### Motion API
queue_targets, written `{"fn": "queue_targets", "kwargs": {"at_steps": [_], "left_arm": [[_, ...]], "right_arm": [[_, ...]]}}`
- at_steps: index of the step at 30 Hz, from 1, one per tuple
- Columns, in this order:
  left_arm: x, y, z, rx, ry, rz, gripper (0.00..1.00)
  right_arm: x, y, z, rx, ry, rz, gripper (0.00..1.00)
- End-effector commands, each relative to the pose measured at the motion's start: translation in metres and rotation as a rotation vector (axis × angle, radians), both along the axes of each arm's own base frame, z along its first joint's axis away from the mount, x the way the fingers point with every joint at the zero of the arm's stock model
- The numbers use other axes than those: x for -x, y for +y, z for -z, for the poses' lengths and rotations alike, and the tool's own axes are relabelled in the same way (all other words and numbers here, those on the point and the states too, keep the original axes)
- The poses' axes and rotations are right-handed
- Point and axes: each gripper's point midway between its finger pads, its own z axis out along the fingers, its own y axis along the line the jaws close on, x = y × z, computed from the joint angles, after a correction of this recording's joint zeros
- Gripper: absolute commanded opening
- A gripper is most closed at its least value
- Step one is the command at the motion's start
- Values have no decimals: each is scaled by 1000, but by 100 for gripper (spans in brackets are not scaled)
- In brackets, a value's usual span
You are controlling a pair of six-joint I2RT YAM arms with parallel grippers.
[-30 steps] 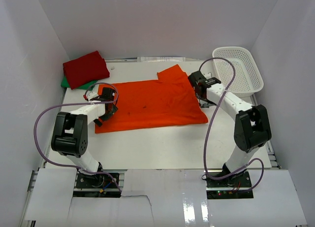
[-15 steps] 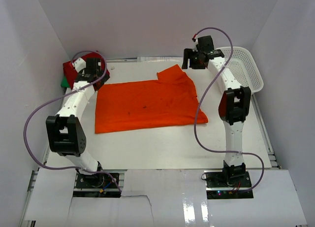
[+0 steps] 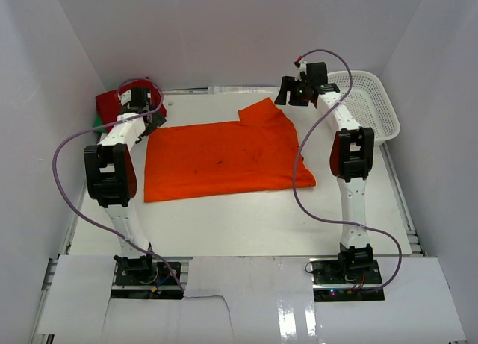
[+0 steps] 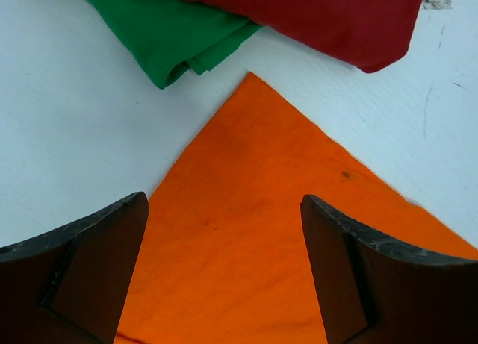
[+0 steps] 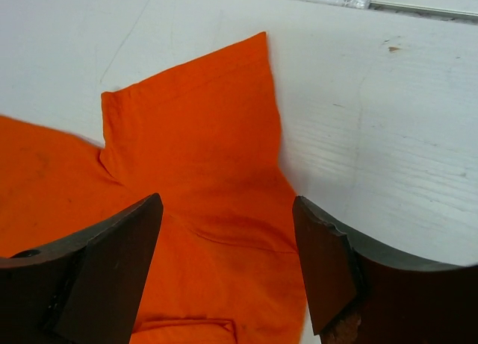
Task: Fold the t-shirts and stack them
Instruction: Fold the flattened tshirt in 1/3 of the way
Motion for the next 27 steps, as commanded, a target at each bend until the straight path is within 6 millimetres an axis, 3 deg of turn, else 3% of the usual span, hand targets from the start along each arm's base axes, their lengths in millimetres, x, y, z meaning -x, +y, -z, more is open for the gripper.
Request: {"fn": "queue_targets", "kwargs": {"at_steps": [1,3,4,5,6,7,8,9,10,11,12,13,14,15,17,19,20,22,23,27], "left_arm": [[-16,-1,-21,12,-80,42,94],[-10,-4,-13,25,-64,46,94],[-9,-4,-15,26,-74,43,94],[-6,-4,-16,24,-75,43,94],[-2,-3,-16,19,-69,47,95],[0,-4,-28,13,-91,52,95],[3,-4,-35,-1,-99,61,96],[10,-4,-38,-22,-97,60,96],[14,-3,-45,-39,-108,56,96],[18,-19,-64,-56,-141,96,97],[24,-22,-70,-58,-145,106,97],[34,-27,-67,-52,-135,119,97],[42,-37,-83,-46,-173,139,97],[49,-41,-87,-43,-180,150,97],[72,-51,-90,-38,-190,175,97],[93,-61,-84,-14,-183,194,98],[101,-67,-80,20,-180,207,98],[119,-77,-61,57,-144,224,97],[126,-81,-61,66,-152,230,98],[145,-93,-33,97,-112,232,98]], "right_arm": [[-1,12,-5,31,-44,-43,76],[7,11,4,79,-30,-44,75],[18,12,20,100,10,-47,74],[21,12,22,108,10,-46,74],[26,12,9,113,-16,-49,73],[41,8,30,136,31,-44,72],[39,5,25,150,-7,-27,73],[43,5,4,143,-48,-26,73],[47,3,2,144,-52,-24,73],[58,0,8,154,-32,-20,73],[65,2,-12,149,-58,-21,72],[73,4,-18,153,-61,-28,72],[88,-1,-24,182,-63,-10,71],[100,8,-27,202,-71,-24,72],[116,6,-25,261,-62,-3,72],[142,11,-27,288,-54,-11,72],[157,12,-11,317,-18,-10,72],[174,18,-10,321,-11,-15,72],[180,19,-5,326,-2,-19,72],[213,22,26,369,111,-44,66]]}}
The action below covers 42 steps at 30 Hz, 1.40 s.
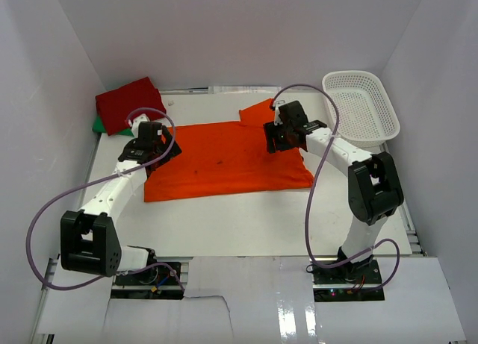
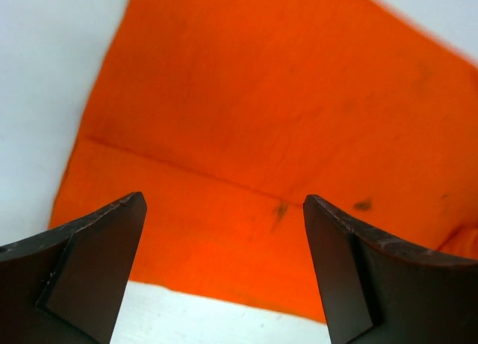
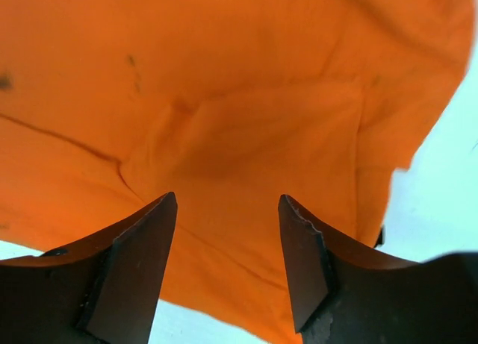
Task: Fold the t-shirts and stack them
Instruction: Fold the flattened tshirt in 1/3 of the way
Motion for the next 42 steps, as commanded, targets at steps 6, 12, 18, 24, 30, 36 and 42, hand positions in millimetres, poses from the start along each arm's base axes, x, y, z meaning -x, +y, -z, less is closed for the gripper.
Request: {"fn": "queue_targets", "kwargs": {"at_steps": [6,12,18,24,30,36,42], "left_arm": [[20,-10,40,49,49,-30,98],[25,-11,53,69,49,-49,98],[33,-13,85,67,104,-68,98],[37,-18,110,57,135,-65,98],[42,-26,133,43,163,-48,98],[71,-37,148,22,204,-16,98],[91,-49,129,64,206,15,98]], "right_arm": [[36,-12,52,96,155,64,53],[54,-21,69,124,197,69,25],[65,-30,79,172,211,89,28],[79,-45,86,215,226,109,31],[100,-66,99,269,260,148,33],[126,-82,107,308,314,172,34],[150,-96,97,317,341,205,35]]}}
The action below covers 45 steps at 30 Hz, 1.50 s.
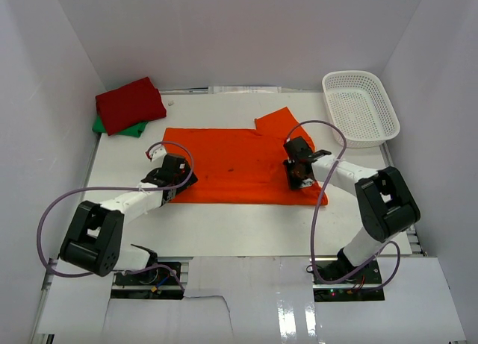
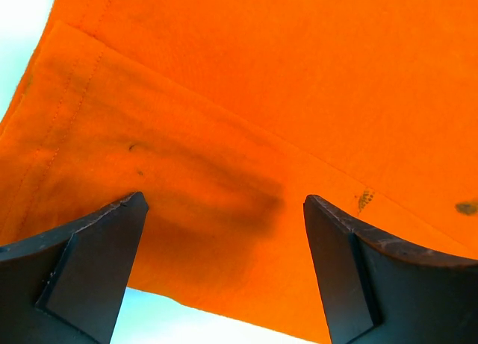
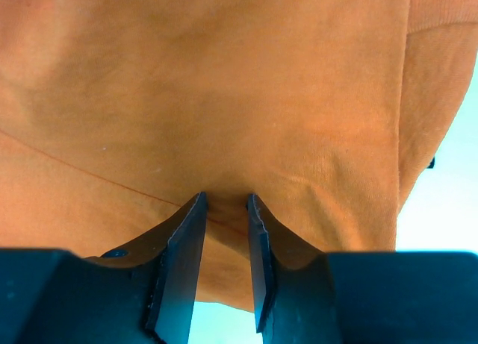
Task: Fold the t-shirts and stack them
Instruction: Fold the flattened tshirt in 1/3 of the way, then grap the side of the flattened tshirt furthest away from the robot with both arms
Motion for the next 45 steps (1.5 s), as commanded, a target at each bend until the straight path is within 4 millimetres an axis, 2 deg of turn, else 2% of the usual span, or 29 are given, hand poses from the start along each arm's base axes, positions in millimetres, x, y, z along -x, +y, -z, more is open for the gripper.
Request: {"fn": "queue_targets", "kwargs": {"at_steps": [1,5,6,11,15,20,22,24,25,26,27,28,29,30,31,32,33,36,37,38,39,40,41,42,43,44,45], "left_arm": [[37,-4,7,44,101,2,98],[54,-8,4,90,113,-6,98],[64,-5,7,82,145,-18,98],[85,-7,5,75,184,-25,98],[99,-9,10,81,213,-32,98],[100,-20,4,67,216,3,98],[103,-22,4,52,231,-3,98],[93,-29,-7,50,197,9,98],[89,-30,-11,34,192,26,98],[81,-33,-19,22,172,41,98],[63,-45,-41,34,119,64,98],[54,-48,-46,-5,119,94,98],[42,-48,-56,-32,90,88,98],[25,-54,-79,-31,39,88,98],[15,-55,-89,-49,16,85,98],[6,-56,-92,-87,9,101,98],[-11,-57,-114,-102,-50,80,98],[-42,-59,-130,-136,-104,136,98],[-57,-51,-138,-118,-122,116,98],[-66,-49,-138,-95,-120,126,98],[-74,-54,-128,-41,-95,156,98],[-85,-41,-127,-31,-101,128,98],[-93,-38,-117,-39,-88,122,98],[-98,-29,-112,-69,-79,102,98],[-106,-21,-111,-77,-74,84,98],[-109,-17,-105,-83,-55,76,98],[-113,-13,-91,-83,-21,67,98]], "right_arm": [[34,-25,3,83,87,41,35],[53,-33,-1,91,112,58,36],[57,-32,-1,87,117,57,36],[79,-38,6,89,161,69,37],[81,-40,3,88,153,77,41],[69,-39,-16,94,107,79,43],[56,-33,-31,74,63,84,49],[44,-28,-44,60,20,73,55],[28,-22,-60,41,-29,76,57],[19,-23,-66,49,-46,81,59],[10,-21,-75,45,-67,72,61],[-6,-13,-87,19,-94,67,61],[-17,-15,-93,10,-107,79,61],[-26,-14,-99,0,-117,80,61],[-35,-12,-103,-9,-127,64,61],[-55,-12,-109,-15,-146,77,61],[-65,-13,-112,-14,-152,81,61],[-110,-15,-118,-30,-184,98,59],[-124,-10,-105,-49,-165,88,59],[-138,-13,-104,-57,-181,90,59],[-161,-10,-117,-81,-238,93,59],[-172,-7,-95,-83,-197,90,58],[-193,-8,-107,-100,-234,103,57],[-200,-8,-103,-101,-228,107,57],[-208,-6,-86,-103,-203,104,57],[-216,-6,-85,-112,-206,105,57],[-229,-4,-95,-125,-238,105,57]]}}
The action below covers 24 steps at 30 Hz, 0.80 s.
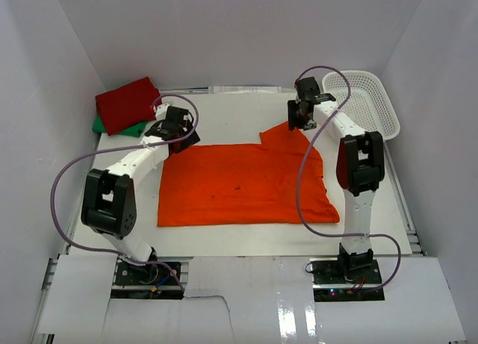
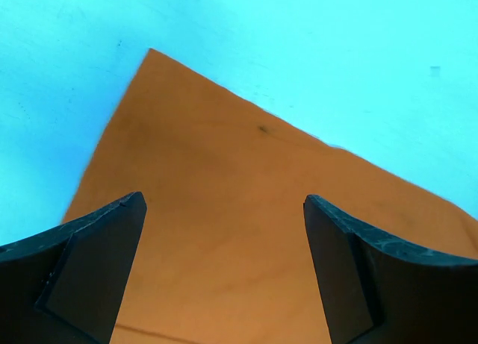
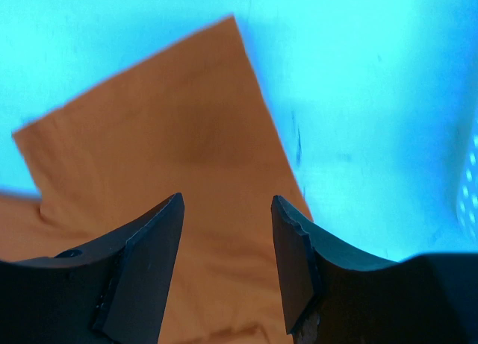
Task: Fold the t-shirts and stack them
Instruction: Grap the side of the flattened tshirt furthest away from the robot with both arms
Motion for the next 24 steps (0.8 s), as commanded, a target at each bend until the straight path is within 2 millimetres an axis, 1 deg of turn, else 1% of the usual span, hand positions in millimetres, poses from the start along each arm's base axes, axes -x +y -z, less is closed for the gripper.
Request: {"fn": "queue_targets", "kwargs": {"at_steps": [1,2,3,4,5,6,7,8,9,11,12,13,15,16,17,20,21,24], "left_arm": [[-18,10,11,12,30,12,98],[-22,14,13,18,31,-1,98],[-25,17,25,16,52,-16,98],[-29,23,29,9,55,-33,98],[-34,24,29,6,55,-35,98],[-41,27,39,-12,76,-50,98],[-42,28,39,-12,76,-51,98],[-44,29,47,-17,91,-56,98],[-49,29,45,-10,86,-56,98],[-53,31,50,-7,92,-63,98],[-55,30,50,-2,92,-59,98],[-58,31,49,2,91,-60,98],[-61,30,50,13,92,-53,98],[-62,31,48,16,87,-53,98],[-63,32,48,20,87,-55,98],[-63,35,45,32,83,-58,98],[-63,36,42,35,76,-58,98],[-64,41,38,36,68,-63,98]], "right_arm": [[-37,9,-10,-45,-66,-32,57],[-44,10,-9,-46,-73,-36,57],[-56,13,-19,-52,-108,-42,57],[-62,11,-5,-45,-89,-40,57],[-67,11,-3,-41,-99,-41,57],[-82,12,3,-42,-123,-53,57],[-82,12,3,-39,-124,-57,57],[-88,12,8,-43,-129,-61,57],[-93,12,10,-50,-142,-65,57],[-101,12,16,-47,-153,-68,57],[-104,13,18,-50,-154,-71,57],[-106,12,25,-51,-145,-68,57],[-110,13,26,-54,-152,-71,57],[-110,12,34,-48,-141,-69,57],[-110,11,36,-46,-136,-69,57],[-106,7,51,-36,-109,-63,56],[-102,7,58,-34,-92,-66,55],[-98,5,68,-25,-76,-68,48]]}}
